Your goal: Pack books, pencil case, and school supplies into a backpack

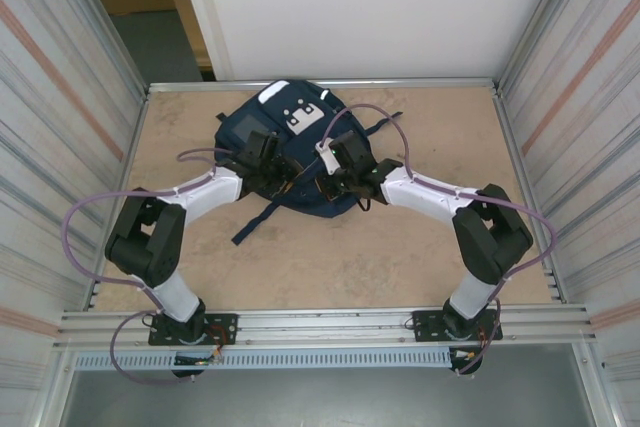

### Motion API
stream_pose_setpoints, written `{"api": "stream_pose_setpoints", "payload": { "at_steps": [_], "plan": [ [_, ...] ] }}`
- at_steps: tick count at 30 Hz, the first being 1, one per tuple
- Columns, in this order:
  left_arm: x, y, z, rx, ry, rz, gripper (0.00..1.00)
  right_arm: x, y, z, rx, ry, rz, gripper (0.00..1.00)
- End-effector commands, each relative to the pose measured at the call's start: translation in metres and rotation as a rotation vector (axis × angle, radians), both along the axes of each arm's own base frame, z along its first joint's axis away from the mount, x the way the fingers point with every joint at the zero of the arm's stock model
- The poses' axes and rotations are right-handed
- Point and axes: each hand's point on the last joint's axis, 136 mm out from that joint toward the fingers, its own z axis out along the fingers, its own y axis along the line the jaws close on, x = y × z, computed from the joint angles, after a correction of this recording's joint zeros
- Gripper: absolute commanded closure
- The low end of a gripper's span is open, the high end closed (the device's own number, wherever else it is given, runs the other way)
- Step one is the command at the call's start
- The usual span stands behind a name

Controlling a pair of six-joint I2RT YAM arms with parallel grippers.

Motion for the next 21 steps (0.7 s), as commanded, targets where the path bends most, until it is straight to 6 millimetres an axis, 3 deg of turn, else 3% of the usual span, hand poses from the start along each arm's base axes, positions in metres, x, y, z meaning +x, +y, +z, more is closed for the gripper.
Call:
{"api": "stream_pose_setpoints", "payload": {
  "at_steps": [1,3,5,16,21],
  "plan": [
    [0.007,0.006,0.011,0.044,-0.054,0.029,0.79,-0.014,0.017,0.034,0.084,-0.045,0.036,1.0],
    [0.006,0.017,0.014,0.077,-0.079,0.051,0.93,-0.016,0.017,0.033,0.053,-0.055,0.031,1.0],
    [0.006,0.024,0.02,0.086,-0.107,0.047,1.0,-0.017,0.011,0.028,0.028,-0.059,0.016,1.0],
    [-0.014,0.041,0.025,0.039,-0.094,-0.07,1.0,0.018,-0.061,-0.005,-0.069,-0.031,-0.202,1.0],
    [-0.024,0.048,0.031,0.031,-0.104,-0.133,1.0,0.038,-0.082,-0.016,-0.069,-0.009,-0.273,1.0]
  ]
}}
